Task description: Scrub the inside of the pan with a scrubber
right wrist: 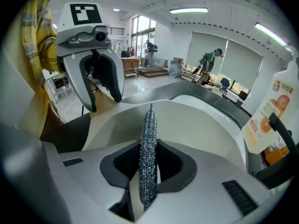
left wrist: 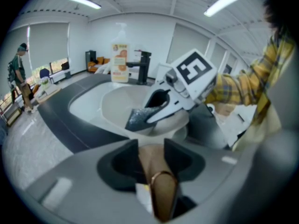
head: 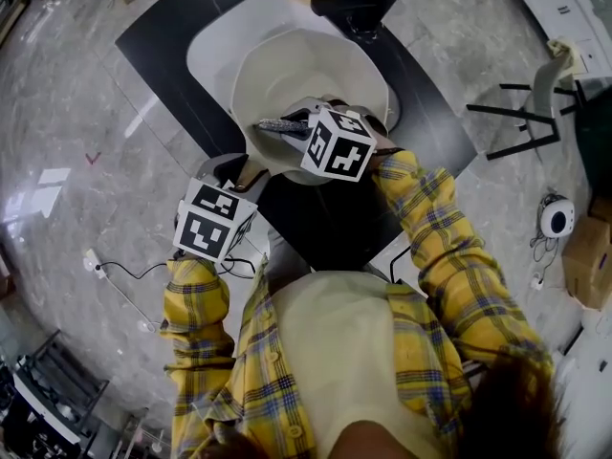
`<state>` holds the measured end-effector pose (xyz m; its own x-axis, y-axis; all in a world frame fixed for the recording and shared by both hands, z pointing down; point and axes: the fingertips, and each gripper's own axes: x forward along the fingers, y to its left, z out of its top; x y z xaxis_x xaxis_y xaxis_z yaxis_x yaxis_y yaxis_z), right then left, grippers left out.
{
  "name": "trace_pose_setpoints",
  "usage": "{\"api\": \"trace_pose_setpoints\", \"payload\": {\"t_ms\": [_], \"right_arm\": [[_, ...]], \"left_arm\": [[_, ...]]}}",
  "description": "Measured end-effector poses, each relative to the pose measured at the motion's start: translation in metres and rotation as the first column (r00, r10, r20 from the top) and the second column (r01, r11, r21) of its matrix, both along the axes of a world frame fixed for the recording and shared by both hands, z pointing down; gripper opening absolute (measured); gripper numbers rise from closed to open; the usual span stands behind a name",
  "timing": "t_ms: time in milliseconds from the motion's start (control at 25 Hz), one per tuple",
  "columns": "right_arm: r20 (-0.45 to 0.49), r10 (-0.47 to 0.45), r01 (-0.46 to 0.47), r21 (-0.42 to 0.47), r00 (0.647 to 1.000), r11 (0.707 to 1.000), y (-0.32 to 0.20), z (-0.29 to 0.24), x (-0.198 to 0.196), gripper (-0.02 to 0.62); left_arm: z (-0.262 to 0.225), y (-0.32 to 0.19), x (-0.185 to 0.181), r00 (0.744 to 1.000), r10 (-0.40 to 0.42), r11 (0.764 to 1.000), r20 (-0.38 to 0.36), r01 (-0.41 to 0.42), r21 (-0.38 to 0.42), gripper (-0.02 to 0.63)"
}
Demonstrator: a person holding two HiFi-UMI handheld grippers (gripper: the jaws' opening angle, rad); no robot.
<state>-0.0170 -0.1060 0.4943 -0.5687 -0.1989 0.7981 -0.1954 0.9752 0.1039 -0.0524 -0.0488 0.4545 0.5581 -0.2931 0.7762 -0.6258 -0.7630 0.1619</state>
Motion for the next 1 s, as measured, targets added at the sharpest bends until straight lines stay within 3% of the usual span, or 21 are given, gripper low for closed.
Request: {"api": "trace_pose_setpoints", "payload": {"t_ms": [240, 480, 760, 1000], "right_arm": [[-0.061, -0.121, 0.118, -0.045, 0.991, 0.992, 0.021, 0.002, 0.010, 0.084], [-0.133, -0.245, 0.234, -0.094, 0.960, 0.968, 0.036, 0.002, 0.023, 0.084], [-0.249, -0.389, 0.355, -0.169, 0.887, 0.919, 0.056, 0.004, 0.044, 0.084], [-0.322, -0.452, 0.396, -0.226, 0.832, 0.890, 0.062, 0.002, 0.067, 0.083]], "left_arm": [[0.000, 0.001, 0.001, 1.000, -0.001, 1.000, 0.011, 0.001, 0.010, 0.178], [0.001, 0.001, 0.001, 1.000, -0.003, 1.000, 0.016, 0.002, 0.014, 0.179], [0.000, 0.002, 0.002, 1.000, -0.003, 1.000, 0.023, 0.003, 0.023, 0.179], [0.001, 0.002, 0.002, 1.000, -0.005, 1.000, 0.023, 0.004, 0.027, 0.178]]}}
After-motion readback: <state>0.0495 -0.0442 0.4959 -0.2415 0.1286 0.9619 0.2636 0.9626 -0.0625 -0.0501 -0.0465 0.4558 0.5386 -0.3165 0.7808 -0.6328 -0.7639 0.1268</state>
